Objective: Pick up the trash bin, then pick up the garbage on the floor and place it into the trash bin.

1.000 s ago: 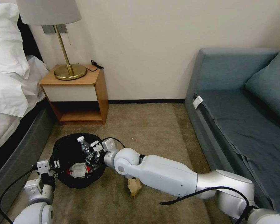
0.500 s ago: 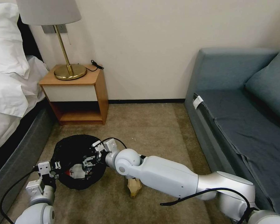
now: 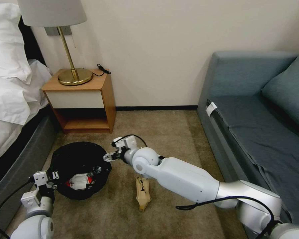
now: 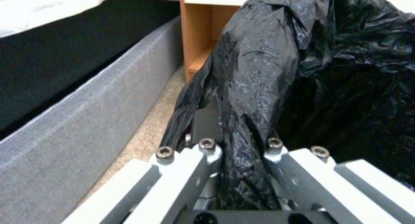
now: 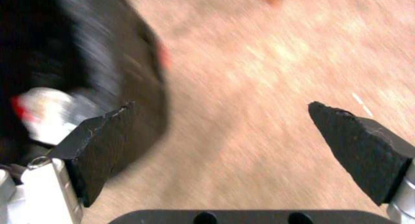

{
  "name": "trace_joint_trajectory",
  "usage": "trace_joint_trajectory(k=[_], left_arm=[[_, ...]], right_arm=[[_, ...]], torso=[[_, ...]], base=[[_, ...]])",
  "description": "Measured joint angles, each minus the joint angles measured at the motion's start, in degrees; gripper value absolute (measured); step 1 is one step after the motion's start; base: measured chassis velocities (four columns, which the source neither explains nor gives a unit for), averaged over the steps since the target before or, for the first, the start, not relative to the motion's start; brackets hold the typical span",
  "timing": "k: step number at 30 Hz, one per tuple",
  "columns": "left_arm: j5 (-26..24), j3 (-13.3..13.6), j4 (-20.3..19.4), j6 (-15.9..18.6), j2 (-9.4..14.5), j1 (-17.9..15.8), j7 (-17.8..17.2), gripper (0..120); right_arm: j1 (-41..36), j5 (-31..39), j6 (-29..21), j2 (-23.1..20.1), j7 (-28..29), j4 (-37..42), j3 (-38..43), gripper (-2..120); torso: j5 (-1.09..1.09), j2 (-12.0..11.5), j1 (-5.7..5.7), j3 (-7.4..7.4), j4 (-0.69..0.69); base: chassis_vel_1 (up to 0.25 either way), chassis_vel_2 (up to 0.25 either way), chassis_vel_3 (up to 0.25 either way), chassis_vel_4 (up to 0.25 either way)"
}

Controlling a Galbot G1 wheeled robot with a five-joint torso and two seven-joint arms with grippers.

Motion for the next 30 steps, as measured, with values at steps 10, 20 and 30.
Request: trace_joint_trajectory(k=[10, 20, 30], left_arm=[[-0.7, -0.6, 0.4, 0.2, 0.6, -0.2, -0.3, 4], [-3.3, -0.5, -2.8, 2.9, 0.1, -0.2, -3.1, 4], [-4.1, 0.6, -6.6, 4.1, -1.0, 0.7, -4.2, 4]], right_arm=[[-4.4, 0.0, -3.8, -1.7, 5.0, -1.4, 1.7, 100], [-8.6, 1.5, -8.5, -3.8, 6.3, -3.1, 0.4, 100], [-11.2, 2.2, -9.6, -3.9, 5.8, -4.7, -1.4, 100]], torso=[[0.0, 0.0, 0.0, 0.0, 0.0], [0.0, 0.0, 0.0, 0.0, 0.0], [0.0, 0.0, 0.0, 0.0, 0.01]], base=[[0.0, 0.0, 0.0, 0.0], [0.0, 0.0, 0.0, 0.0], [0.0, 0.0, 0.0, 0.0]])
